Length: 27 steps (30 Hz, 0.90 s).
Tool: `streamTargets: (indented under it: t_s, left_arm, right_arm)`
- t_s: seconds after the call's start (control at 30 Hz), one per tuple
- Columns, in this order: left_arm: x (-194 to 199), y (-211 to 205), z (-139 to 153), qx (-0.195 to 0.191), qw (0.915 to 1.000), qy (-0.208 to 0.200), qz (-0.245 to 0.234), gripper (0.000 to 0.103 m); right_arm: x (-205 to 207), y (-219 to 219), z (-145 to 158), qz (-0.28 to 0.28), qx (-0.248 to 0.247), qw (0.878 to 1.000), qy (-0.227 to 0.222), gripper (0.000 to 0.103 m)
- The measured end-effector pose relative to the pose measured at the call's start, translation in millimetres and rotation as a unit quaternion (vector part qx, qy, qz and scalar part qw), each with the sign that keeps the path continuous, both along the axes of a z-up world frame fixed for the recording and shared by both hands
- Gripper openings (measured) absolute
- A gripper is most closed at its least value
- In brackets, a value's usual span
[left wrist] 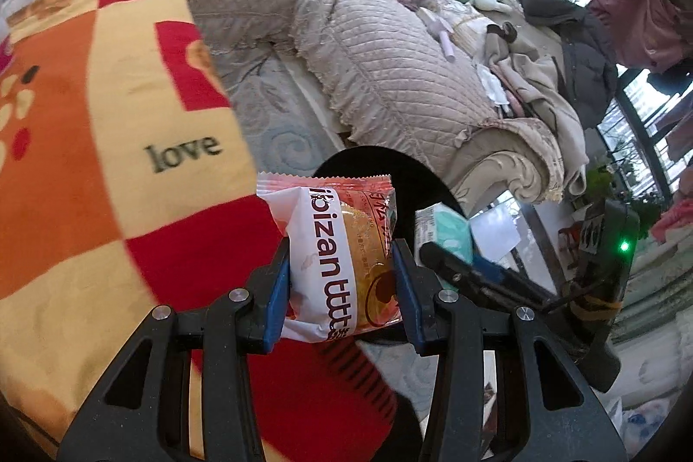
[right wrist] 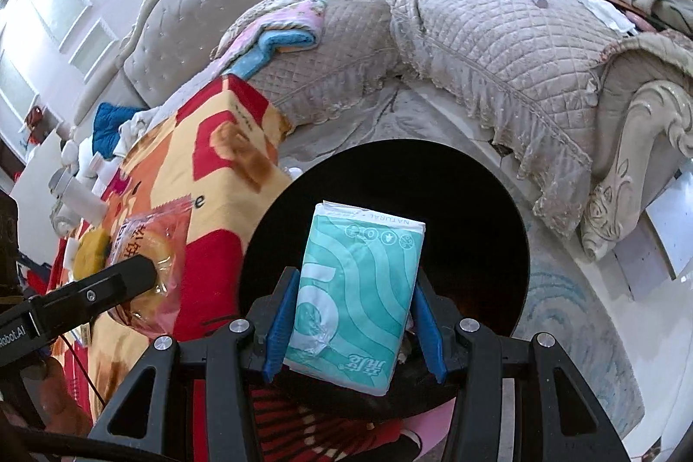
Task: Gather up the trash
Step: 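Carry the tissue pack and snack bag over the black bin and open both tools, then move both open tools back over the items on the blanket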
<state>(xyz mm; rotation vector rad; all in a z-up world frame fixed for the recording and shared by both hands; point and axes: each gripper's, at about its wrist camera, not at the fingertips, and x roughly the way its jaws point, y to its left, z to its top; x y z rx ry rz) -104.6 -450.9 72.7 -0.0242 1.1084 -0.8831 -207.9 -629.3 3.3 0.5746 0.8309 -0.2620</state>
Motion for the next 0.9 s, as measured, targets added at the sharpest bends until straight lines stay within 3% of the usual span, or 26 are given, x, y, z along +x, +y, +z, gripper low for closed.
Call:
streamTargets:
  t_s: [0.03, 0.1, 0.2, 0.33, 0.9]
  left_arm:
    - [1.4, -1.9, -3.1, -0.011, 0.9999, 0.009, -0.003, 0.042]
    - [4.3, -4.8, -8.9, -0.023, 0.9993, 0.028, -0.004, 0.042]
    - [8.2, -5.3, -15.7, -0.03, 0.9985, 0.045, 0.003, 0.043]
    - [7.6, 1.6, -13.7, -0.029, 0.9989, 0.036, 0.007, 0.054]
    - [4.0, 60.5, -13.5, 0.05, 0.9954, -0.033, 0.075, 0.054]
  right_arm:
    - [-0.1, -0.1, -0.3, -0.003, -0.007, 1.0, 0.0, 0.056]
    - [-1.5, 0.6, 0.0, -0.01, -0.026, 1.0, 0.005, 0.074]
    - [-4.0, -2.1, -2.0, -0.012, -0.026, 1.0, 0.007, 0.074]
    - [-8.2, -8.0, -8.3, -0.023, -0.006, 1.0, 0.013, 0.074]
    - [12.3, 39.0, -4.2, 0.027, -0.011, 0.999, 0.02, 0.075]
